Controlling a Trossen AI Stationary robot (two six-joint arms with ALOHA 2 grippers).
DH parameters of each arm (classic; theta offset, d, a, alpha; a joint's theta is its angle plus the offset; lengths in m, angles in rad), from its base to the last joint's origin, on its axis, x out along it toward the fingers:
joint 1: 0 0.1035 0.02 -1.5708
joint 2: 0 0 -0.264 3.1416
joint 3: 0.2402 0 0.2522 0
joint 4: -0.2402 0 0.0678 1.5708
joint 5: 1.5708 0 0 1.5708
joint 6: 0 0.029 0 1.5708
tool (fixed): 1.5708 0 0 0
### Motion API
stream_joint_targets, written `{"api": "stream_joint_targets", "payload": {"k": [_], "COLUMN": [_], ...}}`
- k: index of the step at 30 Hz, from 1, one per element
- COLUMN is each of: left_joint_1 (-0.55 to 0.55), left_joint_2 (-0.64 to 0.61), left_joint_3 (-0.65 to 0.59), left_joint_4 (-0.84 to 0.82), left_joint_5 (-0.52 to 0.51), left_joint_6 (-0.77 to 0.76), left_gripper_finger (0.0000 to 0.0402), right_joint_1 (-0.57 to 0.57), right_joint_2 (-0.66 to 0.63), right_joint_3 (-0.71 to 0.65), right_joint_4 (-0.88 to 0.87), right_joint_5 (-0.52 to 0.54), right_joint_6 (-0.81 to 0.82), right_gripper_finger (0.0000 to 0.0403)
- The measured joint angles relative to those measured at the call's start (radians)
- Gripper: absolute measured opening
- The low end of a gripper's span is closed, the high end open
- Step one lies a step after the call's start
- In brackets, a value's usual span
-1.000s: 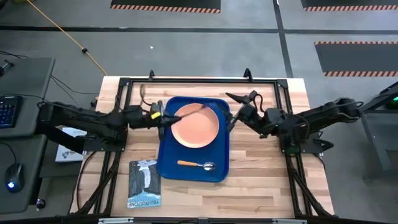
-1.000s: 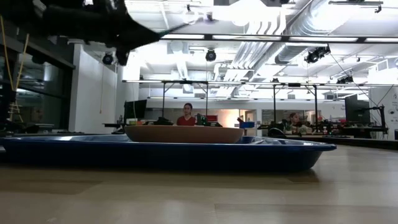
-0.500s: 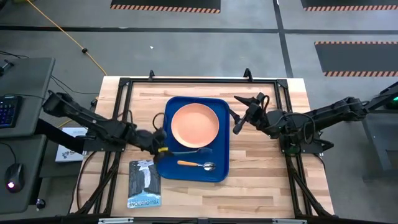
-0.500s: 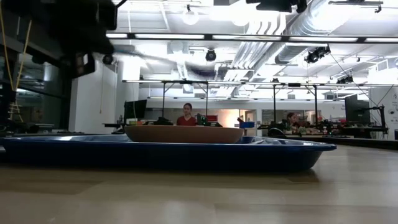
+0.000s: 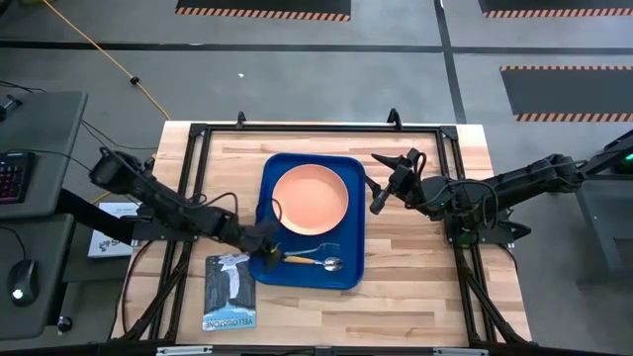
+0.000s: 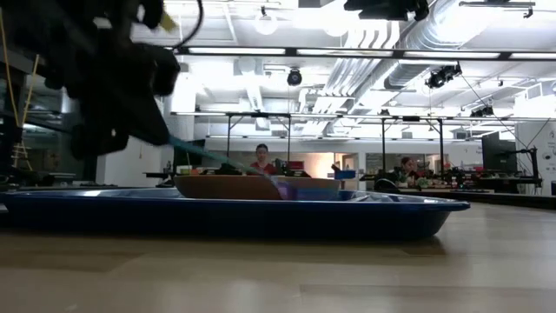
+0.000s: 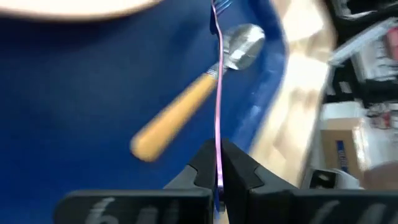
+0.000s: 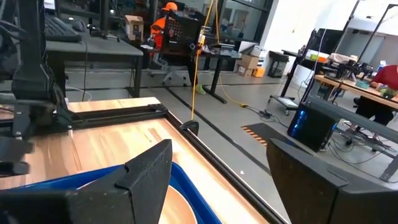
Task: Pick and place plate/cup/fork/spoon on tray
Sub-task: Put the purple fork on the blue serving tray
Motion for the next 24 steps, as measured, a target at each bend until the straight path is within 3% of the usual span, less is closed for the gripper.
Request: {"api": "stream_joint_targets", "payload": {"k": [12,24], "left_joint_1": [0.122,0.132], "left_joint_2": [0.027,0.027], "left_joint_3": [0.0,0.0], "left_joint_4": [-0.005,-0.081], "left_joint_5": [0.142,0.117], "left_joint_6": [0.048,0.04], "left_gripper_finger": [0.0002,0.0017], "right_joint_1": [0.0,0.0], "right_joint_2": [0.0,0.001], "right_joint_3": [0.0,0.0], "right_joint_4": [-0.061,-0.076], "right_joint_5": [-0.001,-0.006], "right_joint_6": [0.06,0.097], "right_gripper_finger": [0.0254,0.0254]}}
